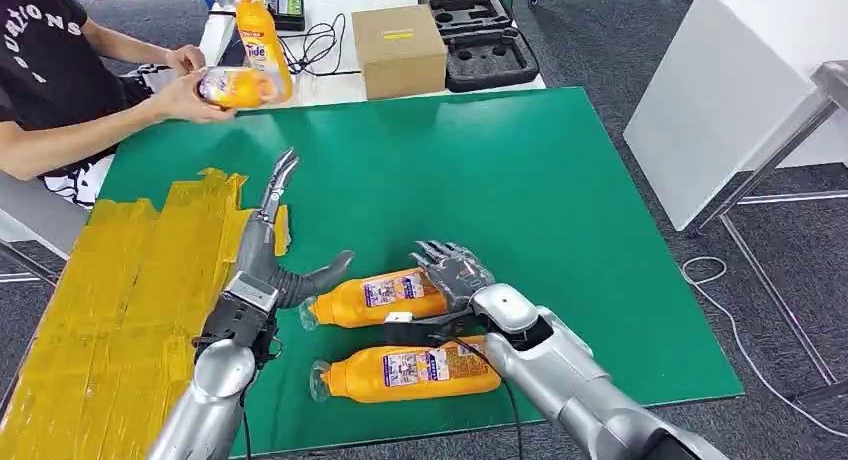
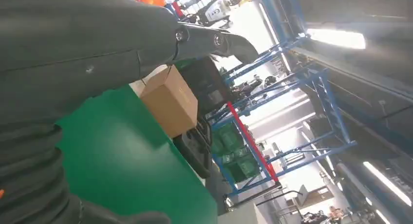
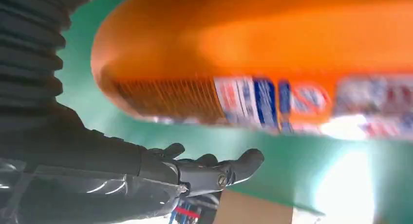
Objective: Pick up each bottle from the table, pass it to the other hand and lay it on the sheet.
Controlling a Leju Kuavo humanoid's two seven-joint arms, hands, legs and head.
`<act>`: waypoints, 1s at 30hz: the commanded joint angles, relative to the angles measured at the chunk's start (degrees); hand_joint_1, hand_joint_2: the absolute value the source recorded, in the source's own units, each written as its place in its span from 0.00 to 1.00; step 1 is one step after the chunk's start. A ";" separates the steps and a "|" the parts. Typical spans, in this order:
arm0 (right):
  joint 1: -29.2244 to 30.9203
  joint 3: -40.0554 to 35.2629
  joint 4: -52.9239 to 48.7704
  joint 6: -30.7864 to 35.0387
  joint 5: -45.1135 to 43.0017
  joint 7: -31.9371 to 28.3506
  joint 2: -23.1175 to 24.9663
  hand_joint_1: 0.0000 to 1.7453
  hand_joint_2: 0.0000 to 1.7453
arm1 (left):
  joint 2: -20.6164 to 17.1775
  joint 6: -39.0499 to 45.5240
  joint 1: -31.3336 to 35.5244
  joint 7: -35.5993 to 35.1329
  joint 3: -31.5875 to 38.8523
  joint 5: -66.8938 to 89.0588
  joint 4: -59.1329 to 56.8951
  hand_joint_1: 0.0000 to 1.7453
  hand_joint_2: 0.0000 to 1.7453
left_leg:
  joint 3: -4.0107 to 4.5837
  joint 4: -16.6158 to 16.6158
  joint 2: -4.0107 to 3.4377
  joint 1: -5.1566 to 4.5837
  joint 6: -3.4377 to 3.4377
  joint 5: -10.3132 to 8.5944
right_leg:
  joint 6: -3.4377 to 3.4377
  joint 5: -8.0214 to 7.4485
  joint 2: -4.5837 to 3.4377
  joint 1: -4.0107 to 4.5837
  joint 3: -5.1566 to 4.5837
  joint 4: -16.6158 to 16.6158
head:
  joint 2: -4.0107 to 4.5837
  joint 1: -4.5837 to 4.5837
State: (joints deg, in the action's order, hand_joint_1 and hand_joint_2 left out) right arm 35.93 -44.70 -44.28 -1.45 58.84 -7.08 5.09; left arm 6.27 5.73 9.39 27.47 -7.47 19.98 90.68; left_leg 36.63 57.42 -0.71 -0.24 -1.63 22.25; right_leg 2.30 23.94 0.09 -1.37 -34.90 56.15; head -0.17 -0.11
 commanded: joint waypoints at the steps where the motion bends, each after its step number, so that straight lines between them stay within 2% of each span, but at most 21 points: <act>1: 5.09 -2.02 9.41 -1.84 -0.13 1.94 1.30 0.98 1.00 | 1.40 -0.26 1.60 -0.36 2.69 -0.01 -3.48 0.00 1.00 | -0.23 0.03 0.07 0.07 0.10 0.11 | -0.13 0.09 0.02 0.07 0.26 -0.02 | 0.00 0.02; 13: 5.63 -1.57 10.28 -2.10 -0.54 2.35 1.56 1.00 1.00 | 1.35 -0.42 1.72 -0.55 3.12 -0.03 -3.76 0.00 1.00 | -0.20 0.01 0.10 0.07 0.09 0.08 | -0.11 0.08 0.06 0.07 0.23 -0.04 | 0.00 0.00; 19: 5.10 0.20 10.91 2.34 -0.97 2.55 2.49 1.00 1.00 | 1.26 -0.40 1.41 -0.42 3.53 -0.08 -3.98 0.00 1.00 | -0.28 0.00 0.08 0.09 0.11 0.11 | -0.14 0.09 0.03 0.09 0.32 -0.06 | 0.00 0.00; 28: 5.01 0.38 10.71 2.61 -1.01 2.64 2.52 1.00 1.00 | 1.26 -0.37 1.40 -0.42 3.54 -0.08 -3.94 0.00 1.00 | -0.18 0.00 0.09 0.06 0.08 0.07 | -0.10 0.07 0.06 0.06 0.20 -0.04 | 0.00 0.00; 30: 3.67 2.96 8.35 6.78 -1.87 3.50 2.39 1.00 1.00 | 1.26 -0.29 1.14 -0.42 3.42 -0.08 -3.76 0.00 1.00 | -0.27 0.02 0.12 0.09 0.10 0.12 | -0.13 0.11 0.07 0.10 0.31 -0.05 | 0.00 0.00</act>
State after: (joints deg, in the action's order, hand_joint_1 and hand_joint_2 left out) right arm 38.78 -44.54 -37.11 0.79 57.96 -4.59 7.32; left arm 6.95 5.60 9.37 27.26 -5.22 19.91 90.23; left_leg 36.63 57.43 -0.72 -0.24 -1.63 22.25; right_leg 2.30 23.94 0.08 -1.37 -34.91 56.15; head -0.17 -0.11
